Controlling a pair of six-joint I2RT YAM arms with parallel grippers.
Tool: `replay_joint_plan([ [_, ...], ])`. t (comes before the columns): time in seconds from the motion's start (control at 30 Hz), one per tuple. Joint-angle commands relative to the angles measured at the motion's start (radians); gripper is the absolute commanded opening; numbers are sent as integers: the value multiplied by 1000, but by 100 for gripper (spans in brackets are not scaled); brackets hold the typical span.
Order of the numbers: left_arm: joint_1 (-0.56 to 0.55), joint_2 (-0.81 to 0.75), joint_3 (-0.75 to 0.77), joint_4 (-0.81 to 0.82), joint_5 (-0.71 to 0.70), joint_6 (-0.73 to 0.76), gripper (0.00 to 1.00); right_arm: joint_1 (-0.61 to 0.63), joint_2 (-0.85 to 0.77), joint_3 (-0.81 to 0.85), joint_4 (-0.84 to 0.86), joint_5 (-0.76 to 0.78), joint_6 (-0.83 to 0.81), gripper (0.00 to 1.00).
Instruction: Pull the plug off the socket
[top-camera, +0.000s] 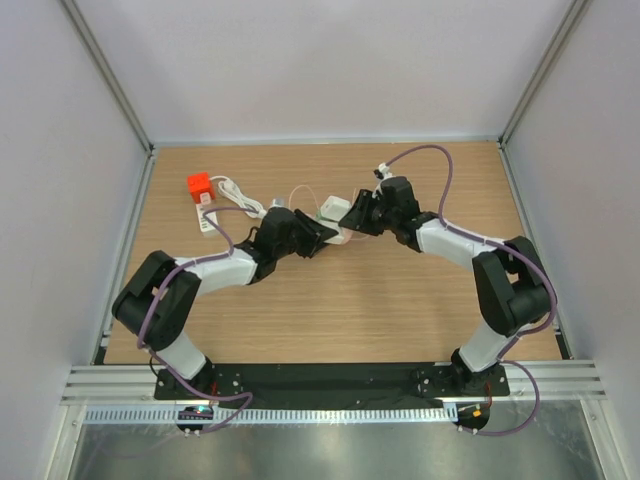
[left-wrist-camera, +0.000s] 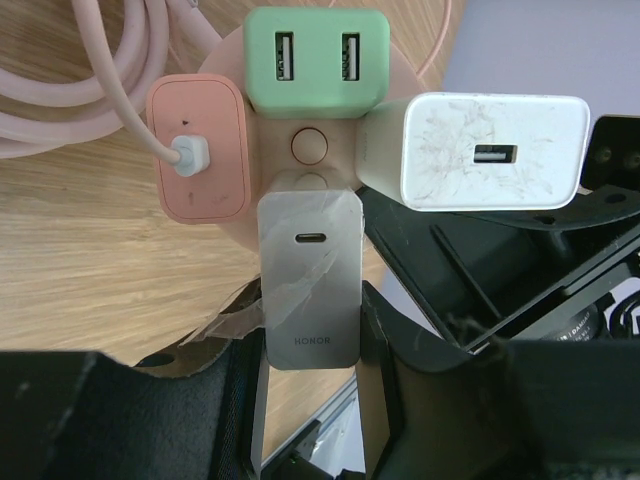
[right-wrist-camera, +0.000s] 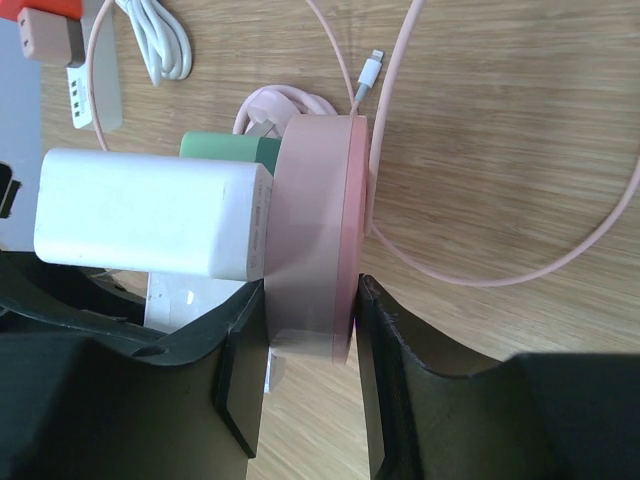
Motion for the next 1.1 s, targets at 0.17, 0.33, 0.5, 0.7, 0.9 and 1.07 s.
replay_joint_plan([
  [0.17, -16, -148, 14, 32, 14, 23, 0, -21, -85, -1, -22, 348, -207, 1],
  [0.33, -2, -182, 21, -48, 35, 14, 0, -21, -102, -23, 1, 365, -237, 1],
  [0.5, 33, -182, -6, 19, 146, -44, 0, -23, -114, -38, 29, 342, -235, 1],
  [0.7, 64, -182, -8, 42, 241, -97, 0, -23, -117, -46, 44, 355, -244, 1],
  [0.9, 66, -168, 133, -312, 242, 61, 0, -23, -119, -52, 52, 364, -247, 1],
  [1.07, 66, -208, 164, -476, 134, 185, 0, -27, -113, -52, 61, 356, -234, 1],
])
